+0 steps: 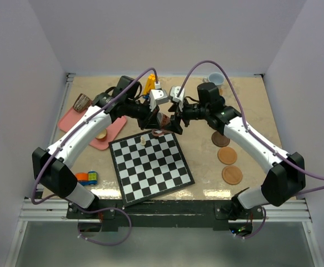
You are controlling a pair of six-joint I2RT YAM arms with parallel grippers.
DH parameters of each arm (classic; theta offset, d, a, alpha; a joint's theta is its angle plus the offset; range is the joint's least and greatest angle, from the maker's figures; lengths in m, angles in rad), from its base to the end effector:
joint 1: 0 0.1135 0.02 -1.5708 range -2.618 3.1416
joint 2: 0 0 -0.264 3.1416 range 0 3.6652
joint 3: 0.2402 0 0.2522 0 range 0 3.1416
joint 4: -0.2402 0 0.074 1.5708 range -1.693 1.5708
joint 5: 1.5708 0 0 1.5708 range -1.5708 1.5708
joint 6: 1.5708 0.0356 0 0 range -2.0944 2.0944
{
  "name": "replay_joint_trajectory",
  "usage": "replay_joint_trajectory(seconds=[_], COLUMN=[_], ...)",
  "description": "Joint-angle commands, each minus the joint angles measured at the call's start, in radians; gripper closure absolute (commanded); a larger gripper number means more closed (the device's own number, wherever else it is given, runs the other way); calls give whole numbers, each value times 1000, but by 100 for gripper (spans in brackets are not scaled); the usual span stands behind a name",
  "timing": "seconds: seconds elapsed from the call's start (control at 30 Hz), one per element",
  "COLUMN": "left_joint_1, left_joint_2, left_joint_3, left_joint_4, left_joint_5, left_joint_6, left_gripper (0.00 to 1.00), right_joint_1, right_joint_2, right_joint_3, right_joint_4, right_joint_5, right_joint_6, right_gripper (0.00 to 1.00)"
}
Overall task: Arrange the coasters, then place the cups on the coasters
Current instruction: Place the cup on the coaster.
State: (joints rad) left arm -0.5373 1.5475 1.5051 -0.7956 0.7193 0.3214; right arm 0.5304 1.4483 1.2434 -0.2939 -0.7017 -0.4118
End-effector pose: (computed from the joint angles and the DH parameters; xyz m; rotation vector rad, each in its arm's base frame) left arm 0.2702 -0.1883 0.3521 1.2713 1.9718 -0.9640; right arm 0.2719 0.1861 0.3360 -1.2863 1.5739 0.7956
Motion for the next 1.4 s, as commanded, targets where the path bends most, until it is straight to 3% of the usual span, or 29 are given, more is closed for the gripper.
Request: replay_joint_trajectory(seconds=[0.0,0.07,0.1,0.13,0.47,0.67,1.0,1.27,1.37], left_joint_1=[-29,-32,-32,-32,-27,42,65,63,62], left_joint_2=[-61,-69,-69,-70,-79,-86,-86,-104,-104], left_joint_3=[10,9,9,10,-5,-23,-3,-17,-23], left_joint_4=[58,62,61,61,108,148,114,128,137], left_joint_5=[20,14,9,8,106,173,195,232,243], left_joint_6=[41,42,41,41,4,-24,-16,-50,-62], left_gripper=[100,100,100,100,100,100,100,100,100], right_joint_1=[42,48,49,49,57,57,59,66,69], right_joint_2=[18,26,26,29,26,18,24,26,18], right_joint_3=[48,51,53,53,39,27,24,-18,-32], right_joint_4=[-17,-17,-17,-17,-2,10,25,90,119], right_joint_5=[21,21,21,21,11,18,50,108,136], right_joint_6=[-45,-45,-45,-45,-35,-22,-21,-16,-13], right_gripper=[13,12,2,1,1,1,1,8,17])
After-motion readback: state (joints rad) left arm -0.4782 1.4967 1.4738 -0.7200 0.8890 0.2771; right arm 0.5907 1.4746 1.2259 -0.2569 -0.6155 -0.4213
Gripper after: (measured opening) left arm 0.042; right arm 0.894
